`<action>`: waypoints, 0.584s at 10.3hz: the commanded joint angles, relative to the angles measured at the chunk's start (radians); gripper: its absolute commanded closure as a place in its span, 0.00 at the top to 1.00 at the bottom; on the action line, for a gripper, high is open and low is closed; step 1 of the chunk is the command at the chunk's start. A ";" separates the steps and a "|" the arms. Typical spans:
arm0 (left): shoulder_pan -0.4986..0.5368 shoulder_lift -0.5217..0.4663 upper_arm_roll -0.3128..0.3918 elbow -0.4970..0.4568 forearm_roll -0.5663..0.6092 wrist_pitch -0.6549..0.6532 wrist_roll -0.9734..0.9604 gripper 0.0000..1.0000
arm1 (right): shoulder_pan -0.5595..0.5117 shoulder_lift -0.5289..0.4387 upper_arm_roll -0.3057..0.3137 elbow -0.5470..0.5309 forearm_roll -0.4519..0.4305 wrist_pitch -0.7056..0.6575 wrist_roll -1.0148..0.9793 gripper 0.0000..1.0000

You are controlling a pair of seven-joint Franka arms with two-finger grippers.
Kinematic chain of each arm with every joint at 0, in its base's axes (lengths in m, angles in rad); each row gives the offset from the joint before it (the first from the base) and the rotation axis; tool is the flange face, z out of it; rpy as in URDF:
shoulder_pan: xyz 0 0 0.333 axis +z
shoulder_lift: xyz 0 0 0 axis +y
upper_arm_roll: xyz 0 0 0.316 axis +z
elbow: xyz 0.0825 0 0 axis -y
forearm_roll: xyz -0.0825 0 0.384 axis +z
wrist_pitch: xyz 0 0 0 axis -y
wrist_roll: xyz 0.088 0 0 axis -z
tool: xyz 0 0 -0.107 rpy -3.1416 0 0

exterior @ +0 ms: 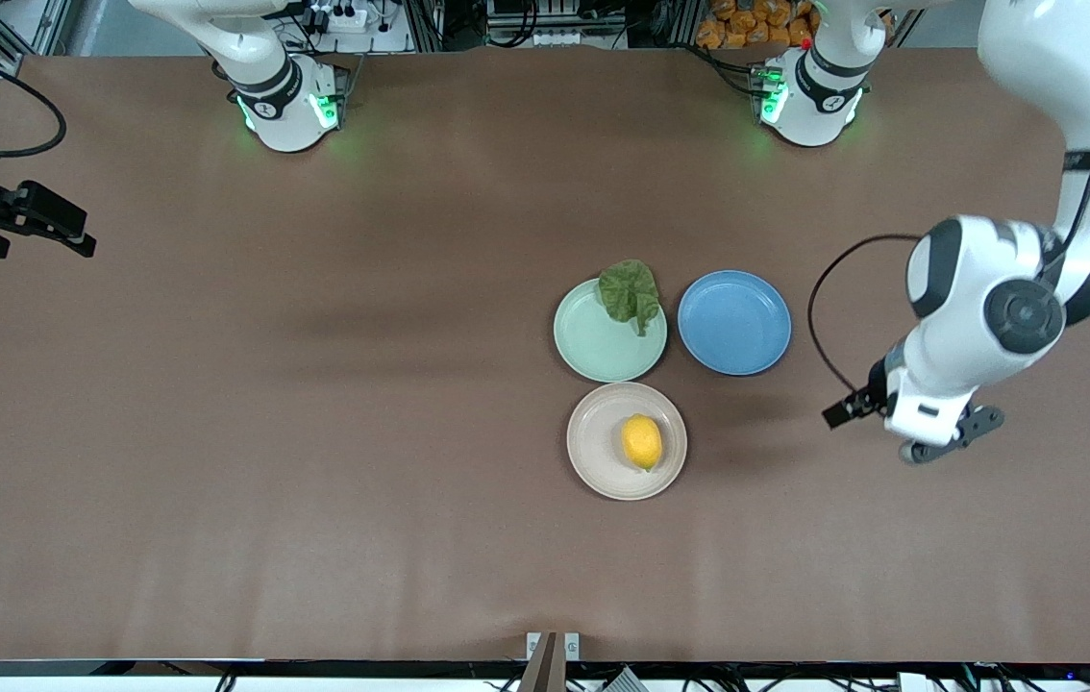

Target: Place lemon and lettuce in plates

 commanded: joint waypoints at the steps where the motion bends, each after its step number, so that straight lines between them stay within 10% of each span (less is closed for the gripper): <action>1: 0.013 -0.240 -0.006 -0.247 -0.061 0.005 0.102 1.00 | 0.004 -0.038 -0.001 -0.040 -0.021 0.033 -0.015 1.00; 6: 0.014 -0.408 0.023 -0.236 -0.125 -0.035 0.228 1.00 | 0.010 -0.036 -0.012 -0.040 -0.020 0.035 -0.015 1.00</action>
